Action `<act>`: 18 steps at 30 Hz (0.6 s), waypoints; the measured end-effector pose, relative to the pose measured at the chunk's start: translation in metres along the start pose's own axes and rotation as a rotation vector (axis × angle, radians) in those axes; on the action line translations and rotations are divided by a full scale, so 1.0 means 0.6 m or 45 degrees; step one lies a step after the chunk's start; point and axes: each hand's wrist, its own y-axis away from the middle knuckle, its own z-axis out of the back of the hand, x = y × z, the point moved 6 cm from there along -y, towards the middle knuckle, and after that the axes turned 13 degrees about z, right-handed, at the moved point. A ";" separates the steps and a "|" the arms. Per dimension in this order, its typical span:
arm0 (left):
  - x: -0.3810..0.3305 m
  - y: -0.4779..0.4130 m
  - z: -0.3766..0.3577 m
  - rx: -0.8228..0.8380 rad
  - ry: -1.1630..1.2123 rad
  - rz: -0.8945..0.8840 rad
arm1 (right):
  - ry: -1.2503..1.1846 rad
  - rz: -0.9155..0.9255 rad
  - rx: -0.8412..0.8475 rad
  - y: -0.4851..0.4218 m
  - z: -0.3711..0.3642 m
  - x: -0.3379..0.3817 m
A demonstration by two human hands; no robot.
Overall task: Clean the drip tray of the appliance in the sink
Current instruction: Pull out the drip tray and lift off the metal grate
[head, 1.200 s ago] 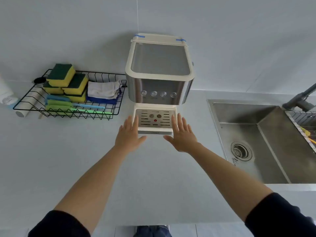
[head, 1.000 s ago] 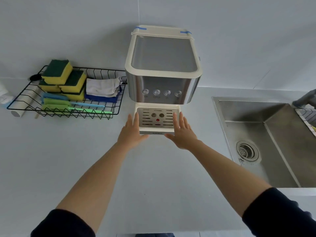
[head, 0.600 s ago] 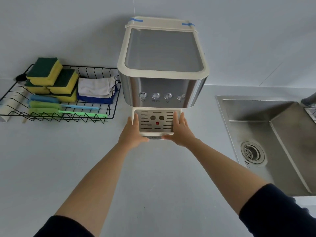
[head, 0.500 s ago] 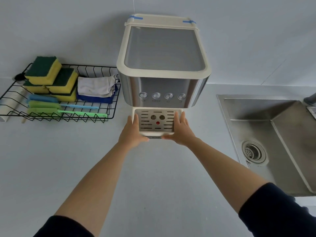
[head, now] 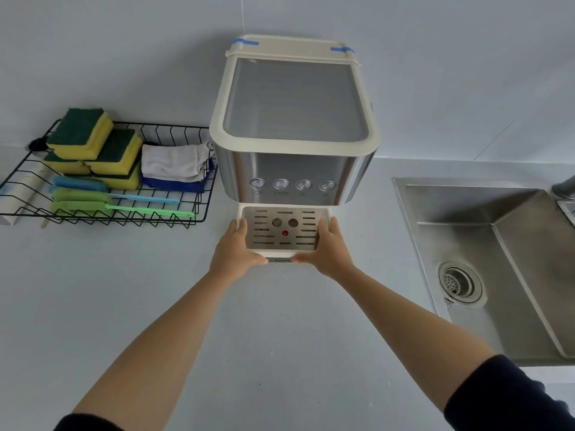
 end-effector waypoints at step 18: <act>0.082 0.216 -0.060 0.098 -0.050 0.077 | -0.078 0.025 0.073 0.231 -0.050 -0.008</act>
